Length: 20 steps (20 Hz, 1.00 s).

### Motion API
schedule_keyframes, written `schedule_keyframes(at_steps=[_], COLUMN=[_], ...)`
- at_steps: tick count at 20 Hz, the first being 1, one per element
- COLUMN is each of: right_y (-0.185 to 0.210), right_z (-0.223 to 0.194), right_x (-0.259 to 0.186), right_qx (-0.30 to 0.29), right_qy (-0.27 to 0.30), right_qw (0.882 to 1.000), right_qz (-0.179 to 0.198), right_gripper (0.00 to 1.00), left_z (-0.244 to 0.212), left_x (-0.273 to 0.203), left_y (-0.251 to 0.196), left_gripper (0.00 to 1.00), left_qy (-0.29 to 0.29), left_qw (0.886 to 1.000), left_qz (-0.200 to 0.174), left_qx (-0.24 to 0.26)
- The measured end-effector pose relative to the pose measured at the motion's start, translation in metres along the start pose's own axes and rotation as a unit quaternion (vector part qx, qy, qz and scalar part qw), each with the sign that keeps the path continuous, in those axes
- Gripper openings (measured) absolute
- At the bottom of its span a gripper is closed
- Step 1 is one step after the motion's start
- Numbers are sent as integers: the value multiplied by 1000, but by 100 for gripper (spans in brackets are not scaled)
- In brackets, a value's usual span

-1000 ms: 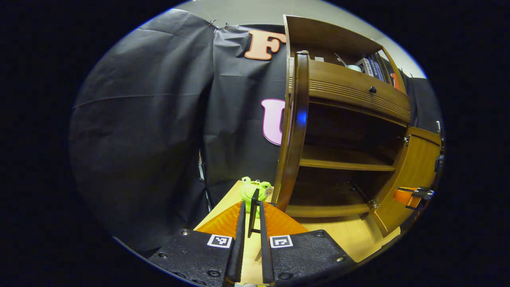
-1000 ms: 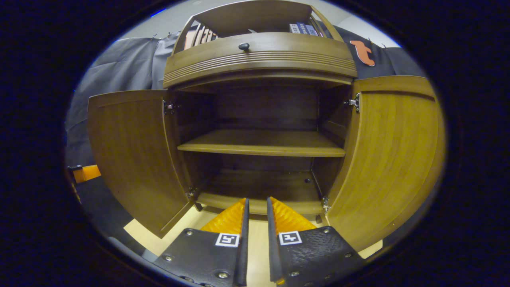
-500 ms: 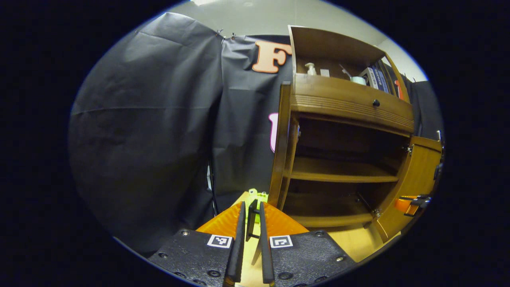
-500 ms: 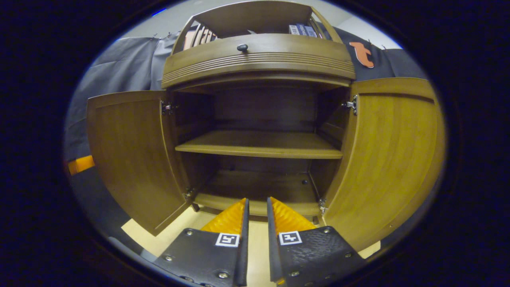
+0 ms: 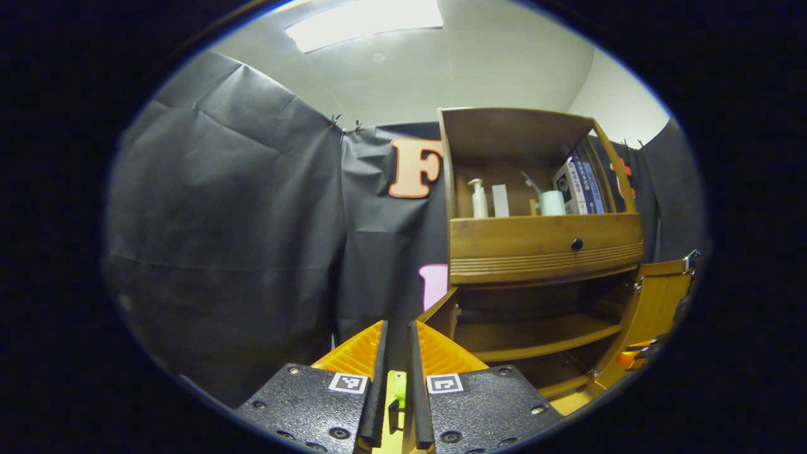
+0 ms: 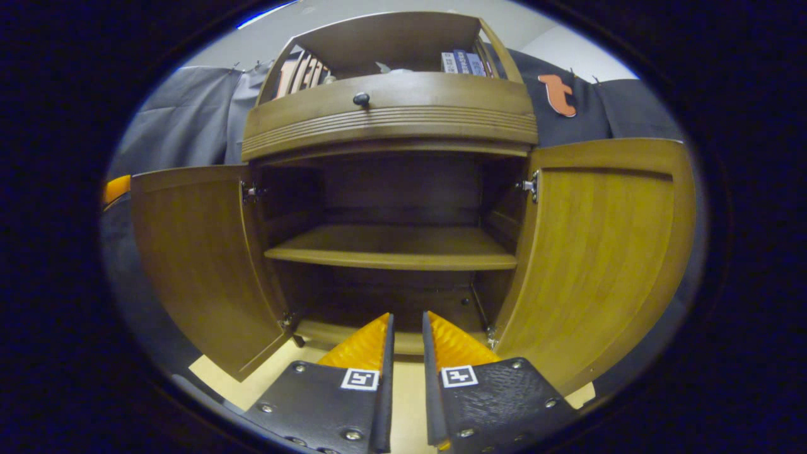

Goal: Open the right door of the double-door shoe cabinet with the right hand, and open the left door with the left hand.

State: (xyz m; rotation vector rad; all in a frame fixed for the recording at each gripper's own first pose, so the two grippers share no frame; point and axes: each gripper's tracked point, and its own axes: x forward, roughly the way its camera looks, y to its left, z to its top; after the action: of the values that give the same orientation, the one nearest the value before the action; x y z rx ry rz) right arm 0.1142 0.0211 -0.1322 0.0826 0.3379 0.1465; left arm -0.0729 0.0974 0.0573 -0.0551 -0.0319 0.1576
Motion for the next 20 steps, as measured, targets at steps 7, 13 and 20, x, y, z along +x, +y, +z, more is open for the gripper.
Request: schedule_keyframes(at_steps=[7,13,20], right_y=[1,-2,-11], right_z=[72,121,115], right_x=[-26,-54,-69], right_qx=[-5,1,-1], right_qy=[-86,-150,-145], right_qw=[996,988,986], right_qz=[-19,-45,-80], right_gripper=[22,22,16], left_z=[-2,-44,-74], left_x=[18,21,21], left_y=[-83,-148,-202], left_gripper=[16,12,20], left_qy=[-17,36,75], left_qw=[995,983,967], left_qz=[-100,-179,-240], left_qx=[-4,-18,-49])
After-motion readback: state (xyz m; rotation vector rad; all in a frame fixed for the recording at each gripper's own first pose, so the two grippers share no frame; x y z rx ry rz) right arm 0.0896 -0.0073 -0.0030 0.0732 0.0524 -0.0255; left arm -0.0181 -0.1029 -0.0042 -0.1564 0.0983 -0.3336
